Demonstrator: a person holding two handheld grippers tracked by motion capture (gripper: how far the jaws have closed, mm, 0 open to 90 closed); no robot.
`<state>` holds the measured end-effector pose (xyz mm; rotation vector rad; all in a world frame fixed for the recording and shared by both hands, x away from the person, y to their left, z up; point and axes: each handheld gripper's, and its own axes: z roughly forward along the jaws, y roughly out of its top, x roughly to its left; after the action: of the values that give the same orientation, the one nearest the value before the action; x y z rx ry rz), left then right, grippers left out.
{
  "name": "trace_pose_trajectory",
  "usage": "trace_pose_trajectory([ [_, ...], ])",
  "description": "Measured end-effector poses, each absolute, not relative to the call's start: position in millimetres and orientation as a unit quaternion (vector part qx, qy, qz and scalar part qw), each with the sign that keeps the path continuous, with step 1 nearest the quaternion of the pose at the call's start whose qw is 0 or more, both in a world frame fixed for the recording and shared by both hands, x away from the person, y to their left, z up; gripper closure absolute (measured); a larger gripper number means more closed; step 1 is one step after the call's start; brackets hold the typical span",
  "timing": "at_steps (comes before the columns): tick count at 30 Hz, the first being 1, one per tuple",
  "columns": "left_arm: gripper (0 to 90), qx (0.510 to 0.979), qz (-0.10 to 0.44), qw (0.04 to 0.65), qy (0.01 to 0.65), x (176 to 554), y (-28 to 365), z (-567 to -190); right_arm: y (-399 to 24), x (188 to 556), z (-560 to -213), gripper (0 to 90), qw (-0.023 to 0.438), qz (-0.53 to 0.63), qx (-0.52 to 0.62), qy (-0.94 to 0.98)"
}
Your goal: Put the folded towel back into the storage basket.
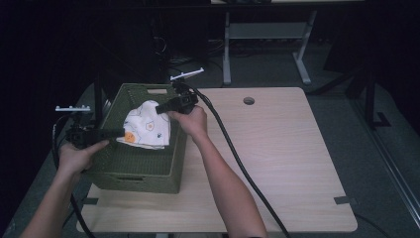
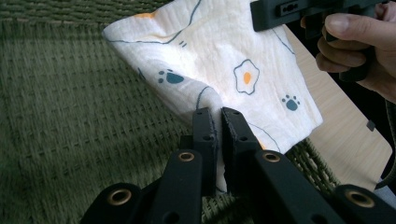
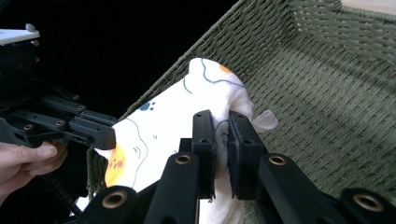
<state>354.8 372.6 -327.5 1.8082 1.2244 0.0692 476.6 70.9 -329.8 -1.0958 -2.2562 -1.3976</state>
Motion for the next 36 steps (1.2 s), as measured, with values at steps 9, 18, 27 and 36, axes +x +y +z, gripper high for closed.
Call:
trace_pose_trajectory([
  [9, 85.2, 0.729, 0.026, 0.457, 0.509, 356, 378, -335, 76, 475, -337, 82.0, 0.136, -0.478, -0.377, -0.782],
  [18, 85.1, 0.73, 0.029, 0.449, 0.515, 357, 386, -340, 83, 478, -345, 81.9, 0.142, -0.476, -0.38, -0.78],
  [27, 85.0, 0.728, 0.03, 0.445, 0.521, 359, 387, -342, 86, 479, -349, 81.8, 0.145, -0.474, -0.379, -0.781],
  [36, 83.4, 0.73, 0.041, 0.432, 0.528, 361, 387, -344, 89, 479, -350, 78.9, 0.141, -0.467, -0.375, -0.788],
])
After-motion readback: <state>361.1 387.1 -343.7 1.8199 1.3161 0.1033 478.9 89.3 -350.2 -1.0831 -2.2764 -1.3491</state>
